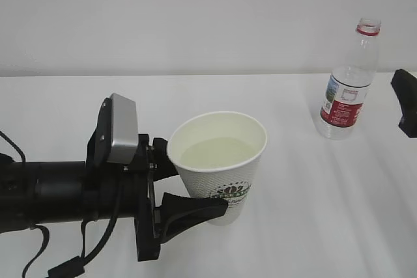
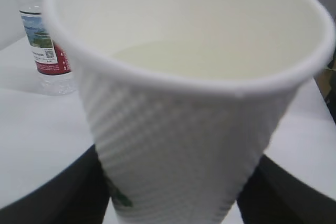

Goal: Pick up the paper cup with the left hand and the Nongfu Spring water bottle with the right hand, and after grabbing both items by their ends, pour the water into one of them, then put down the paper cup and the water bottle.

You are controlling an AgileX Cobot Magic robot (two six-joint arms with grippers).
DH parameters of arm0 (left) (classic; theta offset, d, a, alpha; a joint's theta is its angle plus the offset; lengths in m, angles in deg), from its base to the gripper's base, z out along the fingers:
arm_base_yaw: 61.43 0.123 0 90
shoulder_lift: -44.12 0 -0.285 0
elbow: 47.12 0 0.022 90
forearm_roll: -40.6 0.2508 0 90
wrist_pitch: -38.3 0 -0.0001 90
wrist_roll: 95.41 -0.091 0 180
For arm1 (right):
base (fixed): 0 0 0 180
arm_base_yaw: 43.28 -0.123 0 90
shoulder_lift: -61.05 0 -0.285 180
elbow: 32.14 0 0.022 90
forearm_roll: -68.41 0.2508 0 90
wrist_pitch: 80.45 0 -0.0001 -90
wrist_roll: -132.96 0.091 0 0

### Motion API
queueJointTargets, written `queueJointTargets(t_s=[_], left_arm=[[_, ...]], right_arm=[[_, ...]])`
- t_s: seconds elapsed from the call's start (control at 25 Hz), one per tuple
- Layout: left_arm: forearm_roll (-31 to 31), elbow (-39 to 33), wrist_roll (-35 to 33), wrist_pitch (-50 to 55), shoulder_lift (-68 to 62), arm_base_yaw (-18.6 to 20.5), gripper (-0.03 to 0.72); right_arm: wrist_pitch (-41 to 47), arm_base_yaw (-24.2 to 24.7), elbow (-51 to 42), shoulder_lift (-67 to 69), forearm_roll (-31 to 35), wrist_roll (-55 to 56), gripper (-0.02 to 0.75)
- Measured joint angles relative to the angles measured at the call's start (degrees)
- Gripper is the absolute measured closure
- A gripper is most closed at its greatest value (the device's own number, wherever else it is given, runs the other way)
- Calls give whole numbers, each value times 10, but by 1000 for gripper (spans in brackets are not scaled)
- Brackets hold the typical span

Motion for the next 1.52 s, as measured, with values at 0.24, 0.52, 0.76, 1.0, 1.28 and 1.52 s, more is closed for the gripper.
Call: queueJointTargets(t_s=[0.24,0.52,0.76,1.0,1.28,1.52], left_arm=[[-5,0,0,0,0,0,188],[-50,0,-5,0,0,0,193],[-106,0,-43,0,0,0,195],[-168,0,-71,0,0,0,196],[-229,0,-94,0,-1,0,196],[-266,0,-101,0,-1,0,197]], right_arm=[[14,0,0,1,0,3,144],[19,0,0,1,0,6,147],[20,0,0,1,0,9,147],[21,0,0,1,0,11,147],[22,0,0,1,0,14,148],[22,0,0,1,0,18,148]])
